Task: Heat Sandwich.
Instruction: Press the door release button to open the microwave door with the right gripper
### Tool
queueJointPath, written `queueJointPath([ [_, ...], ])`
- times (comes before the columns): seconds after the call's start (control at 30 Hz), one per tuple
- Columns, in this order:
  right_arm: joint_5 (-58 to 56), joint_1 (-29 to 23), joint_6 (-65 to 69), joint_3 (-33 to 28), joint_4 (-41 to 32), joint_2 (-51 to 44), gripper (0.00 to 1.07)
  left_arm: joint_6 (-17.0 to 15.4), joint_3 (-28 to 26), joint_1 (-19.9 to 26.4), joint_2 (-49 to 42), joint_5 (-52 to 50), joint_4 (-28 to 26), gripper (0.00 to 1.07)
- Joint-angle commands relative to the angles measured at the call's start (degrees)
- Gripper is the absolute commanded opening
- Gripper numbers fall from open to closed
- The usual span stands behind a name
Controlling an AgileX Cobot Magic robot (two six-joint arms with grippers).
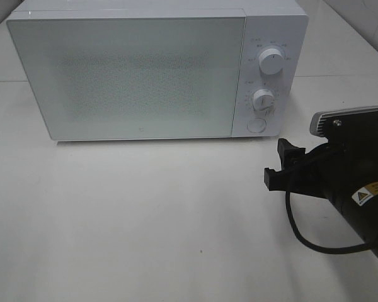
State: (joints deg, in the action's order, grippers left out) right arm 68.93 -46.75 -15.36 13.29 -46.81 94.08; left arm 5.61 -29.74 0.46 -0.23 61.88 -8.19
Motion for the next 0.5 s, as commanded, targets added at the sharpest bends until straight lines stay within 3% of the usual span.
queueJointPath([
  [0.03, 1.9, -0.2, 0.1, 0.5, -0.3, -0.1, 0.70, -0.2, 0.1, 0.1, -1.3, -0.3, -0.2, 0.98],
  [0.27, 1.5, -0.2, 5.5, 0.5, -0.2, -0.1, 0.70, -0.2, 0.1, 0.1, -1.3, -0.3, -0.2, 0.98],
  [0.5, 1.5, -0.2, 28.2, 0.5, -0.2, -0.1, 0.70, -0.2, 0.1, 0.1, -1.3, -0.3, -0.2, 0.98],
])
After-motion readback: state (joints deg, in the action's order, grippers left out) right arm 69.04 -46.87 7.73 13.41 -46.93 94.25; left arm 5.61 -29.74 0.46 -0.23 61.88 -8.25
